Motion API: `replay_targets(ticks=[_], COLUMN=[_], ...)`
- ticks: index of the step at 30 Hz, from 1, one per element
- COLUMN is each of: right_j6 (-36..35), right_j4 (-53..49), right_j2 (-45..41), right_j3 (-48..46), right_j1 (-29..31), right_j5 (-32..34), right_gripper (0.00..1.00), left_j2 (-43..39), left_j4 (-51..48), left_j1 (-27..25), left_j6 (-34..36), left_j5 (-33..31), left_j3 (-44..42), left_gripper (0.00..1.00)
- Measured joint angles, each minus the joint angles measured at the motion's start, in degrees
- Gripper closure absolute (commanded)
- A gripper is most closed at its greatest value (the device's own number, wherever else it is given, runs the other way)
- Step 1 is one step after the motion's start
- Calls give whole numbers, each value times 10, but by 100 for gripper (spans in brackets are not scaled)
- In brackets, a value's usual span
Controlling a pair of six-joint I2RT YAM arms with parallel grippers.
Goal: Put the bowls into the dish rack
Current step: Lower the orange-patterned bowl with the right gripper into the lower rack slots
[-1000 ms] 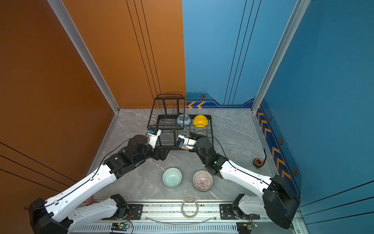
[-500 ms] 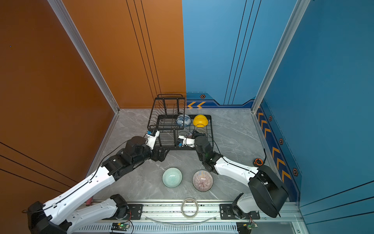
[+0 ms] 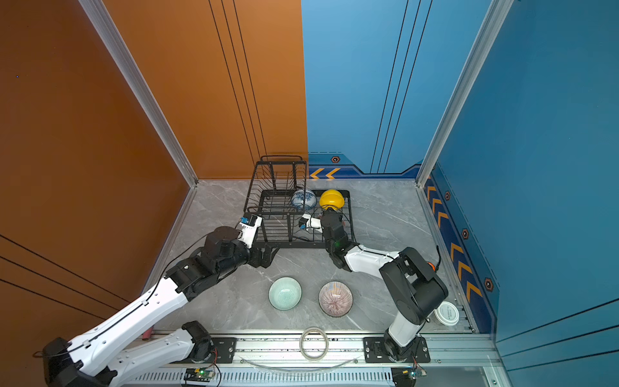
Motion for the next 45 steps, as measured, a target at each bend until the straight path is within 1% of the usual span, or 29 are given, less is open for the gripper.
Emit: replay_targets(ticks=[9, 17, 26, 37, 45], right_j6=[-41, -68, -88, -90, -94], right_j4=[68, 113, 137, 143, 165], right_j2=[96, 150, 181, 205, 241], right_j3=[56, 95, 124, 151, 174], right_j1=[-11, -10, 3, 13, 16], right_j5=[14, 23, 23, 17, 4], right_gripper=[100, 100, 100, 100, 100], left_j2=[-6, -9, -12, -25, -29], left_j4=[-3, -6, -15, -25, -30], left_j1=[0, 0, 3, 4, 10], left_j6=[0, 0, 0, 0, 0], left_j5=[0, 0, 0, 0, 0], left_j3=[0, 0, 0, 0, 0], left_gripper=[2, 2, 2, 2, 2])
